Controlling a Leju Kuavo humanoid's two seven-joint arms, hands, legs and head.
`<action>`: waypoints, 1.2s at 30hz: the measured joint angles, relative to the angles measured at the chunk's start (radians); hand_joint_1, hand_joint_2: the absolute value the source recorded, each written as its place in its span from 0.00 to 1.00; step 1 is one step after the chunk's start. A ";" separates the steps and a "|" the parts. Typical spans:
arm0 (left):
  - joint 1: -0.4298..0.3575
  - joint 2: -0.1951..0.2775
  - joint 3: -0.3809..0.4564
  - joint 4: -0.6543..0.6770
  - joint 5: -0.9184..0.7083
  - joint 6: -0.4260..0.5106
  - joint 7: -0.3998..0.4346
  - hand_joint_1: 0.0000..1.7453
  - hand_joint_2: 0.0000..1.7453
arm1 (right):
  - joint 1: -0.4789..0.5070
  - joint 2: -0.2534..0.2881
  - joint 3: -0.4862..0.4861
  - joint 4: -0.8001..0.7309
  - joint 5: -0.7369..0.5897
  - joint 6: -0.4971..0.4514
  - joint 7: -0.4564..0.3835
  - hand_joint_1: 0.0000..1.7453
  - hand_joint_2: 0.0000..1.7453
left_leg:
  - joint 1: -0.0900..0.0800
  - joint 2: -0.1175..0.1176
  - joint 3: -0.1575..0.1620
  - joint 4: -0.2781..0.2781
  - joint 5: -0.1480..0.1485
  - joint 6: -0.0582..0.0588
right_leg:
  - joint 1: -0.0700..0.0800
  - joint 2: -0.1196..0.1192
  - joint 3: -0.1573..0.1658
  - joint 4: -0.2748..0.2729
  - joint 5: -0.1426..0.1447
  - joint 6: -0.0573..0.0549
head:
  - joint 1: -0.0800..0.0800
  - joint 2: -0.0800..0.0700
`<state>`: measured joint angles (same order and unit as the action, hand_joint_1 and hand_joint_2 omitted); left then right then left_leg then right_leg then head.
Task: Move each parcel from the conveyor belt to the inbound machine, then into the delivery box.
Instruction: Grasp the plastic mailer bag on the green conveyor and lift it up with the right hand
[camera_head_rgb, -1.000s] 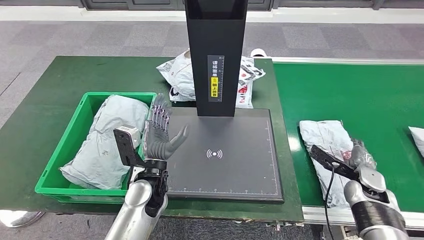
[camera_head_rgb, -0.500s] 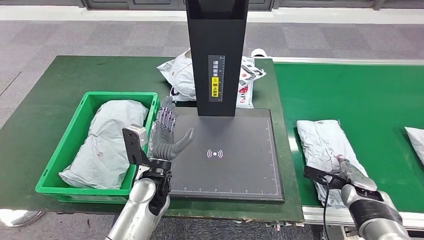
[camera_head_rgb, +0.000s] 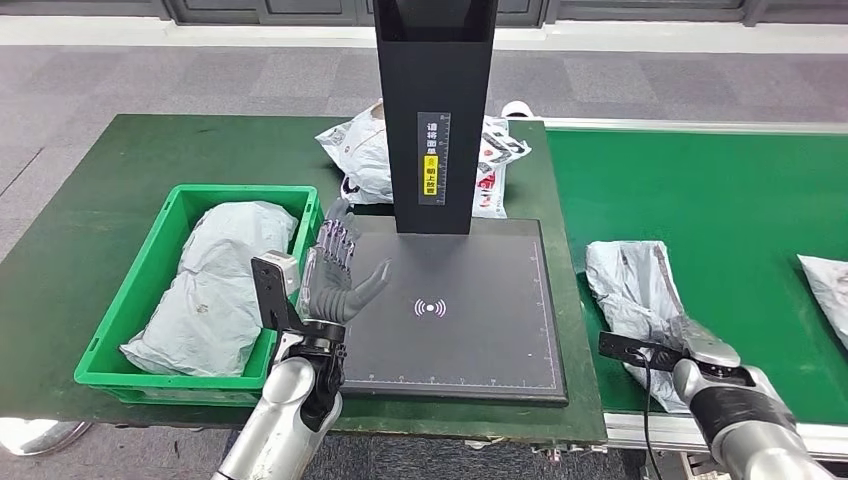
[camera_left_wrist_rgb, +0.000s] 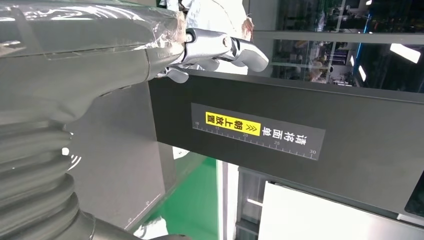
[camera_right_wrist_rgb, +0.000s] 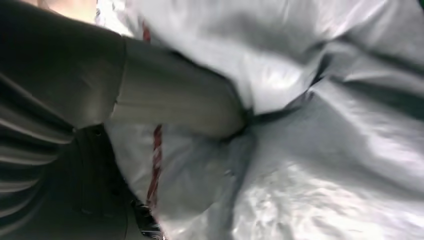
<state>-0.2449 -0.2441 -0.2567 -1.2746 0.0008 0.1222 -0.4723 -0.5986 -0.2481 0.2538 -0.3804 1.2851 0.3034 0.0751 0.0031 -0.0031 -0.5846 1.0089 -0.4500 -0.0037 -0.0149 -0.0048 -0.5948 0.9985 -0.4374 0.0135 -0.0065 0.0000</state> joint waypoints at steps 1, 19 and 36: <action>0.001 0.000 0.000 0.000 0.000 0.000 0.000 0.00 1.00 | -0.001 0.001 0.000 0.001 -0.004 0.001 0.003 1.00 1.00 | 0.000 0.000 0.000 0.000 0.000 0.000 | 0.000 0.000 0.000 0.000 0.000 0.000 | 0.000 0.000; 0.036 0.011 0.003 -0.025 0.012 0.000 0.011 0.00 1.00 | 0.001 0.004 -0.012 0.003 -0.227 0.049 -0.203 1.00 1.00 | 0.000 0.001 -0.001 0.000 -0.001 0.000 | 0.000 0.003 -0.003 0.001 0.000 0.000 | 0.000 0.000; 0.169 0.011 0.047 -0.155 -0.011 0.119 -0.005 0.00 1.00 | 0.159 0.205 -0.111 -0.682 -1.103 -0.147 -0.296 1.00 1.00 | 0.002 0.003 -0.005 -0.001 -0.001 -0.005 | 0.004 0.002 -0.008 0.004 -0.003 -0.006 | 0.000 0.000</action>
<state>-0.0755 -0.2335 -0.2093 -1.4297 -0.0107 0.2414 -0.4771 -0.4397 -0.0429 0.1428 -1.0624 0.1819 0.1569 -0.2208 0.0048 -0.0005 -0.5895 1.0076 -0.4506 -0.0089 -0.0111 -0.0023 -0.6029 1.0021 -0.4406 0.0071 -0.0069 0.0000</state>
